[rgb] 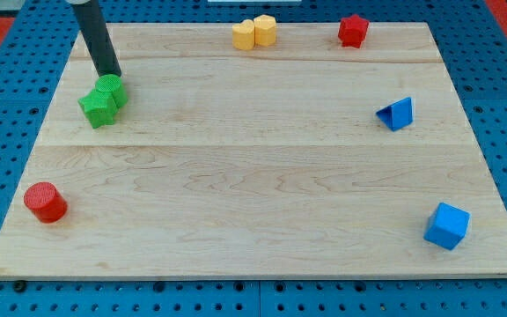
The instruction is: Move your arm to the top right
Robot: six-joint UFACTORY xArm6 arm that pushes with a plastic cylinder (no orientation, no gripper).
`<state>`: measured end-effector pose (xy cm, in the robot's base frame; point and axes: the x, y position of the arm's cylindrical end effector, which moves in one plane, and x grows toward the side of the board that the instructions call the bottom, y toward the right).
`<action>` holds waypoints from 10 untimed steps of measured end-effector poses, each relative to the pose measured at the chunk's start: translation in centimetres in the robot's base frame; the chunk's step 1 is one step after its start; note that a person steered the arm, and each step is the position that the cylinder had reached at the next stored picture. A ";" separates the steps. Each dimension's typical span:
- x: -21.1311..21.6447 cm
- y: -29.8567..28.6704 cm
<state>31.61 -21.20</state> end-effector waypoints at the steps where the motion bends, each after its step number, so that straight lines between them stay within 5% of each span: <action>1: -0.6 4.3; 3: -0.6 12.4; 5: -0.5 13.5; 7: 1.6 25.5; 9: 1.6 26.9; 10: 0.7 36.5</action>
